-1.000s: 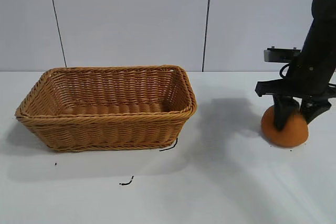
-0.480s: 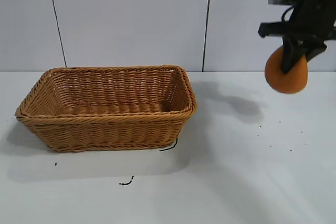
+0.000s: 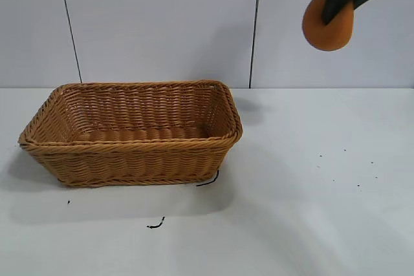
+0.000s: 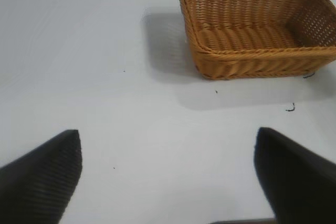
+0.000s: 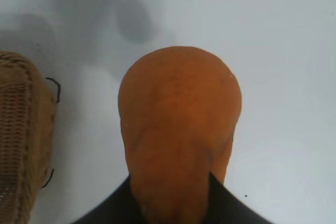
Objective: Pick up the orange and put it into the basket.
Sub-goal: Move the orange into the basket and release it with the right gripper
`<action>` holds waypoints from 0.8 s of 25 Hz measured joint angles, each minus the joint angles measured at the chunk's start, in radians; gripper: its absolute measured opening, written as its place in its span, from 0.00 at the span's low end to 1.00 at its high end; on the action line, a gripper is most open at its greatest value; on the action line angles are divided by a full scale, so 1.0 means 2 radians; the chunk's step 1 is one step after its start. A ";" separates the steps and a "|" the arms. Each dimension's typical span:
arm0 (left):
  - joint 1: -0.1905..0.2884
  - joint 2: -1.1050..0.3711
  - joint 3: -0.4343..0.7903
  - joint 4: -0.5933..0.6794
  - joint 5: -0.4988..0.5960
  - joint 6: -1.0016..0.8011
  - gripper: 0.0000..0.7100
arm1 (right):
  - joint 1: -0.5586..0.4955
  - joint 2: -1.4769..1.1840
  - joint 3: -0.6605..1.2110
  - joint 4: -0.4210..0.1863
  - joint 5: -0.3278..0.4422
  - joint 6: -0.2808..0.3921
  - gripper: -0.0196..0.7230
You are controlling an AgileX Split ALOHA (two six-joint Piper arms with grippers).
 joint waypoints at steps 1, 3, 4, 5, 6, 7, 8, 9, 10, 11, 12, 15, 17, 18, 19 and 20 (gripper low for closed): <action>0.000 0.000 0.000 0.000 0.000 0.000 0.90 | 0.017 0.001 0.000 0.001 -0.008 0.000 0.12; 0.000 0.000 0.000 0.000 0.000 0.000 0.90 | 0.049 0.004 0.000 0.001 -0.021 0.000 0.12; 0.000 0.000 0.000 0.000 0.000 0.000 0.90 | 0.062 0.007 0.000 0.001 -0.029 0.000 0.12; 0.000 0.000 0.000 0.000 0.000 0.000 0.90 | 0.074 0.011 0.000 0.001 -0.038 0.000 0.12; 0.000 0.000 0.000 0.000 0.000 0.000 0.90 | 0.087 0.017 0.000 0.002 -0.049 0.000 0.12; 0.000 0.000 0.000 0.000 0.000 0.000 0.90 | 0.099 0.025 0.000 0.002 -0.060 0.000 0.12; 0.000 0.000 0.000 0.000 0.000 0.000 0.90 | 0.107 0.036 0.000 0.002 -0.075 0.000 0.12; 0.000 0.000 0.000 0.000 0.000 0.000 0.90 | 0.115 0.045 0.000 0.002 -0.091 0.000 0.12; 0.000 0.000 0.000 0.000 0.000 0.000 0.90 | 0.123 0.059 0.000 0.002 -0.107 0.000 0.12; 0.000 0.000 0.000 0.000 0.000 0.000 0.90 | 0.128 0.072 0.000 0.002 -0.120 0.000 0.12; 0.000 0.000 0.000 0.000 0.000 0.000 0.90 | 0.131 0.083 0.000 0.003 -0.133 0.000 0.12; 0.000 0.000 0.000 0.000 0.000 0.000 0.90 | 0.134 0.118 0.000 0.011 -0.154 0.000 0.12; 0.000 0.000 0.000 0.000 0.000 0.000 0.90 | 0.134 0.138 0.000 0.012 -0.155 0.003 0.12; 0.000 0.000 0.000 0.000 0.000 0.000 0.90 | 0.134 0.148 0.000 0.012 -0.155 0.003 0.12; 0.000 0.000 0.000 0.000 0.000 0.000 0.90 | 0.134 0.153 0.000 0.012 -0.155 0.003 0.12; 0.000 0.000 0.000 0.000 0.000 0.000 0.90 | 0.134 0.153 0.000 0.012 -0.155 0.003 0.12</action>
